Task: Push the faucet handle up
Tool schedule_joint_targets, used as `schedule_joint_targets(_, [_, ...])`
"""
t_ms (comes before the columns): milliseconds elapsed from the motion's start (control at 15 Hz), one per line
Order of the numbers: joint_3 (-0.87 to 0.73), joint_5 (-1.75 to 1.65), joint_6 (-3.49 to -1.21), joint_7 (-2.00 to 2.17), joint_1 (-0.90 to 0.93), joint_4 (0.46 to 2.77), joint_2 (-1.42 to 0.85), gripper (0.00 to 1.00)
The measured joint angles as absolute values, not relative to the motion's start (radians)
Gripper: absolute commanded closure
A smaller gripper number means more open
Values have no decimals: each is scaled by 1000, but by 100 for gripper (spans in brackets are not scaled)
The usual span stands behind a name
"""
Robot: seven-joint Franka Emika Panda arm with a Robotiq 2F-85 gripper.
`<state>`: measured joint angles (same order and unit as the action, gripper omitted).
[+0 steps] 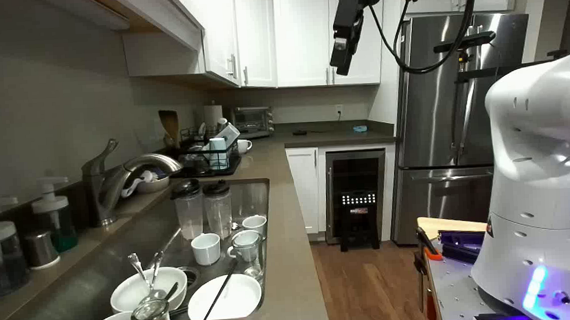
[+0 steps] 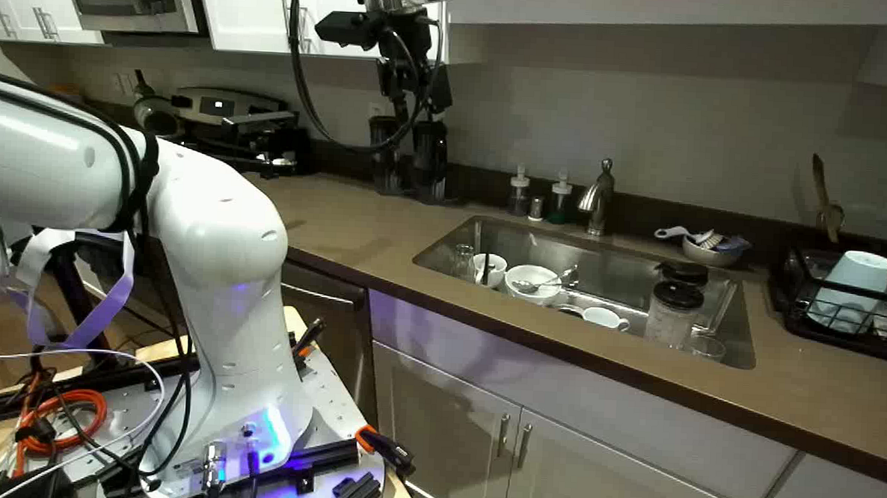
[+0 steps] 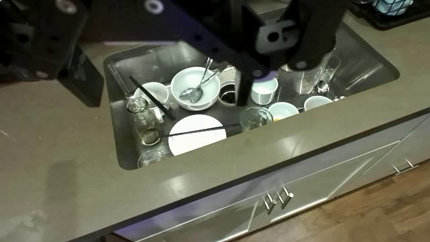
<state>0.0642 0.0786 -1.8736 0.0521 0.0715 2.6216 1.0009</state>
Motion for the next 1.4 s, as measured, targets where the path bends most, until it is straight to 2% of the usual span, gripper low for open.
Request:
schedule_joint_targets(1000, [65,79,-1880,52,71,2622,999,0])
schedule_joint_targets(1400, [78,78,-2098,52,71,2604,906,0])
